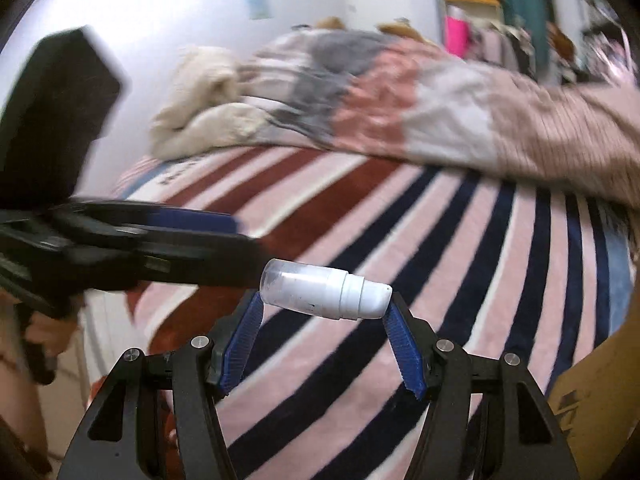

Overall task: Organize rigid objects
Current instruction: 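Carry the spray bottle into the cardboard box and release it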

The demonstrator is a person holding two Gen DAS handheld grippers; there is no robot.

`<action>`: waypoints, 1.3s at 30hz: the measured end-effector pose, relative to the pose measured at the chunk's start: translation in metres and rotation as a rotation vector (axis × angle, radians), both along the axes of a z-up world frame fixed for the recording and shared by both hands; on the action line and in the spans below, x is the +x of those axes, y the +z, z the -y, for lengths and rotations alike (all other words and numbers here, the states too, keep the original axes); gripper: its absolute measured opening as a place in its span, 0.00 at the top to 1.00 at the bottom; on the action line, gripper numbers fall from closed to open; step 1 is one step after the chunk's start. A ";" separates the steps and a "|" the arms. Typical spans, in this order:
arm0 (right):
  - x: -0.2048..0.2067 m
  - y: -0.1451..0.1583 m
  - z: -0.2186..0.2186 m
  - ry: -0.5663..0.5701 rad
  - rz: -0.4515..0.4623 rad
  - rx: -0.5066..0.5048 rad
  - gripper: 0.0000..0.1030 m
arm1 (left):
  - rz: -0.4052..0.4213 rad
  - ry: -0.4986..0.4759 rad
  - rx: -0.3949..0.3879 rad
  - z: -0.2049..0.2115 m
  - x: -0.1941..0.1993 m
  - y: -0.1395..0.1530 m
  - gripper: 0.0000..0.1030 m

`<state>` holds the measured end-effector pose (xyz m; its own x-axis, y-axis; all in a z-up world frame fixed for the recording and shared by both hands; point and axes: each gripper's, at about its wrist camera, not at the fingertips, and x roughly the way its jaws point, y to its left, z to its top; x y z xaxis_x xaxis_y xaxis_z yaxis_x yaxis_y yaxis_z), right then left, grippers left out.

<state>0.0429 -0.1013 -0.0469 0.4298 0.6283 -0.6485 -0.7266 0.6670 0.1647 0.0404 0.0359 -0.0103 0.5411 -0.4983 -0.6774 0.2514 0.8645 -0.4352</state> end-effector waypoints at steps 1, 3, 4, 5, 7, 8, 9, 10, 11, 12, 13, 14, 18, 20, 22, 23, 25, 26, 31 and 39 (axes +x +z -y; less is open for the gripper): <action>-0.006 0.008 0.003 0.011 0.026 0.002 0.43 | 0.006 -0.018 -0.010 0.009 0.000 0.006 0.60; -0.016 0.023 0.014 0.013 0.090 -0.002 0.43 | 0.022 -0.047 -0.019 0.024 0.000 0.016 0.63; -0.018 0.029 0.019 0.003 0.115 -0.009 0.43 | 0.038 -0.062 -0.021 0.034 0.000 0.023 0.63; -0.020 0.034 0.027 -0.008 0.134 -0.013 0.43 | 0.045 -0.073 -0.022 0.041 0.001 0.028 0.63; -0.021 0.041 0.044 -0.024 0.149 -0.001 0.43 | 0.056 -0.104 -0.021 0.060 0.004 0.036 0.64; -0.021 0.044 0.054 -0.034 0.154 0.004 0.43 | 0.059 -0.117 -0.017 0.068 0.006 0.039 0.64; -0.020 0.046 0.063 -0.045 0.160 0.002 0.43 | 0.063 -0.129 -0.012 0.076 0.008 0.041 0.64; -0.019 0.048 0.072 -0.060 0.170 -0.003 0.43 | 0.067 -0.151 -0.002 0.091 0.012 0.045 0.64; -0.018 0.049 0.080 -0.070 0.177 -0.007 0.43 | 0.068 -0.166 0.004 0.100 0.015 0.046 0.64; -0.017 0.050 0.090 -0.086 0.183 -0.012 0.43 | 0.069 -0.180 0.008 0.108 0.018 0.048 0.64; -0.016 0.052 0.100 -0.101 0.184 -0.016 0.43 | 0.068 -0.199 0.012 0.120 0.022 0.049 0.64; -0.014 0.053 0.111 -0.116 0.182 -0.020 0.43 | 0.065 -0.220 0.017 0.132 0.026 0.050 0.64; -0.006 0.056 0.148 -0.173 0.162 -0.044 0.43 | 0.055 -0.291 0.040 0.175 0.041 0.049 0.64; -0.002 0.054 0.163 -0.201 0.154 -0.067 0.43 | 0.043 -0.327 0.050 0.195 0.048 0.046 0.64; 0.000 0.052 0.178 -0.226 0.138 -0.081 0.43 | 0.033 -0.350 0.059 0.209 0.053 0.042 0.64; 0.002 0.050 0.184 -0.237 0.127 -0.083 0.43 | 0.026 -0.362 0.063 0.216 0.055 0.040 0.64; 0.006 0.047 0.195 -0.254 0.101 -0.082 0.43 | 0.017 -0.376 0.070 0.227 0.059 0.036 0.64; 0.009 0.045 0.199 -0.262 0.088 -0.079 0.43 | 0.011 -0.381 0.073 0.231 0.060 0.034 0.64; 0.012 0.039 0.209 -0.306 0.075 -0.109 0.26 | 0.017 -0.367 0.096 0.233 0.060 0.032 0.37; 0.010 0.041 0.205 -0.287 0.078 -0.092 0.26 | 0.141 -0.203 0.166 0.201 0.040 0.050 0.15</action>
<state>0.0526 -0.3058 -0.0055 0.6321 0.4141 -0.6550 -0.5143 0.8564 0.0450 0.0809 -0.1655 0.0401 0.5362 -0.4951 -0.6836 0.4747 0.8466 -0.2407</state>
